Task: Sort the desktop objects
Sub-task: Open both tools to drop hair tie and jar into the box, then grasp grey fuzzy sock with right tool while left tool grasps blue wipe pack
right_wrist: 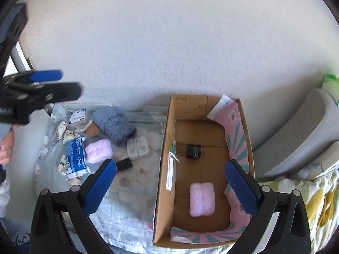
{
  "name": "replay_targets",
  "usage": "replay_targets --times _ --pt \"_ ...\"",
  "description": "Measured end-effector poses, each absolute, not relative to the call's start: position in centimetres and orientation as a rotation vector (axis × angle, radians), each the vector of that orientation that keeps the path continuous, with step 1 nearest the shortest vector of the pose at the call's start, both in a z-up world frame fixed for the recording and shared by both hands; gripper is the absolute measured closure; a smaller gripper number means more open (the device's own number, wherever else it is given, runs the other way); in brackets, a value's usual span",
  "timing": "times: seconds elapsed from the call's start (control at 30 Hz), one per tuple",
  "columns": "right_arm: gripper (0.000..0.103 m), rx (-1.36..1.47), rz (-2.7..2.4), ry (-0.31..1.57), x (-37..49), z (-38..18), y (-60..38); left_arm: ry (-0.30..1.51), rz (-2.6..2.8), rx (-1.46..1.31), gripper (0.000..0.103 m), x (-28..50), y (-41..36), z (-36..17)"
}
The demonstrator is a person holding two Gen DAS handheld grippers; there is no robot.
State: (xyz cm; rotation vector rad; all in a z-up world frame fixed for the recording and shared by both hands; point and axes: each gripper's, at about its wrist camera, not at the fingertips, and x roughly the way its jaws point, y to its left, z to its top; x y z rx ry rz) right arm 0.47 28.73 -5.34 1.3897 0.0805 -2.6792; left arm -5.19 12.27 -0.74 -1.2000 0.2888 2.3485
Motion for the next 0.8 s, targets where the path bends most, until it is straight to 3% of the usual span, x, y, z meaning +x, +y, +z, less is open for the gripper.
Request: replay_targets --times 0.33,0.5,0.53,0.8 --pt "0.0 1.321 -2.625 0.078 -0.5 -4.2 25.7 0.221 2.559 -1.257 0.0 -4.3 1.3 0.4" --pt "0.0 1.306 -2.558 0.098 -1.3 -4.8 23.3 0.183 2.591 -1.349 0.0 -4.0 -2.4 -1.6" --pt "0.0 1.333 -2.565 0.032 -1.4 -5.0 22.8 0.175 2.594 -1.364 0.0 -3.8 -3.0 -2.1" --pt "0.0 1.364 -2.439 0.144 -3.8 -6.9 19.1 0.043 2.552 -1.531 0.0 -2.7 -5.3 -6.7"
